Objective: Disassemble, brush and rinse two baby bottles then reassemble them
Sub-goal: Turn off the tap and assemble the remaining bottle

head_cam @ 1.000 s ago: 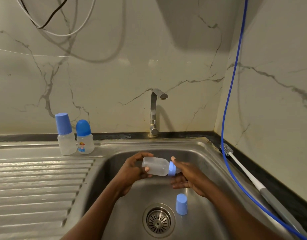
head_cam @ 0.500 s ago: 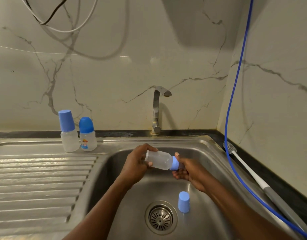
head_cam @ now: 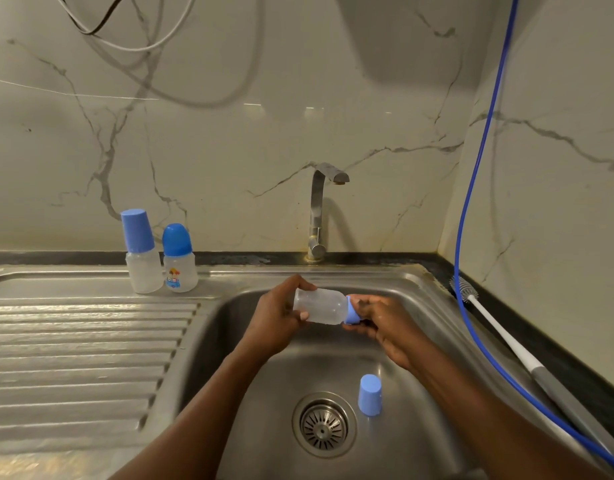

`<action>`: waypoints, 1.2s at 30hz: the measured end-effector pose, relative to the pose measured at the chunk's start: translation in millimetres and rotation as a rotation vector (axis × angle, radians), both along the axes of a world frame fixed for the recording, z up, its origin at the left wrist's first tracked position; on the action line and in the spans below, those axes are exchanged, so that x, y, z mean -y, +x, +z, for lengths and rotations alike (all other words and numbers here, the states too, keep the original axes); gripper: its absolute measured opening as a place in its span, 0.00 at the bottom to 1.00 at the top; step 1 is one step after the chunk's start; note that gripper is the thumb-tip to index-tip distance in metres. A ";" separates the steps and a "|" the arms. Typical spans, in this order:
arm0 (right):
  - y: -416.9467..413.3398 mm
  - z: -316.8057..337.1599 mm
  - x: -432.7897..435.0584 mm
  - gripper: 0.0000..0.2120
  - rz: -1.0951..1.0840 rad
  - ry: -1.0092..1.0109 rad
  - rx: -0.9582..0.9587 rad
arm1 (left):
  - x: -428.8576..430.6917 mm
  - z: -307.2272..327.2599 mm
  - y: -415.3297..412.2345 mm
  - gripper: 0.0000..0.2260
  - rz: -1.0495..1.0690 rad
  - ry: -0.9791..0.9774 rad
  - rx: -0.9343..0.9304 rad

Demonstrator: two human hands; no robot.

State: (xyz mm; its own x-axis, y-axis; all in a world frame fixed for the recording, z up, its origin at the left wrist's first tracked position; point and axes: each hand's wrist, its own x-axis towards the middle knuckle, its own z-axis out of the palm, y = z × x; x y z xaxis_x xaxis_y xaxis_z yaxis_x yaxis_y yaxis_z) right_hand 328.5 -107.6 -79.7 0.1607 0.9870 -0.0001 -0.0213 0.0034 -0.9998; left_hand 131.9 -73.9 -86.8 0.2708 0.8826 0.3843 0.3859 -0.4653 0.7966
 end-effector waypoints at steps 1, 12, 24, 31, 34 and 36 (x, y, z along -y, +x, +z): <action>1.1 -1.8 0.1 0.13 -0.003 -0.006 -0.012 | 0.0 0.4 0.8 0.19 0.015 0.029 -0.031; 21.6 -39.9 10.2 0.26 0.160 -0.298 1.023 | -18.5 -25.4 -19.9 0.18 0.278 -0.115 0.234; 16.1 -31.2 9.3 0.09 -0.104 0.041 1.057 | -21.9 -27.1 -24.3 0.17 0.301 -0.091 0.348; 20.8 -18.4 0.6 0.12 -0.340 0.308 0.917 | -25.6 -25.5 -23.0 0.17 0.340 -0.158 0.459; 11.3 -41.8 10.1 0.13 0.056 -0.051 0.846 | -21.2 -26.3 -21.3 0.18 0.326 -0.180 0.491; 13.9 -45.3 6.2 0.18 0.038 -0.035 0.843 | -20.3 -26.9 -23.6 0.18 0.294 -0.179 0.507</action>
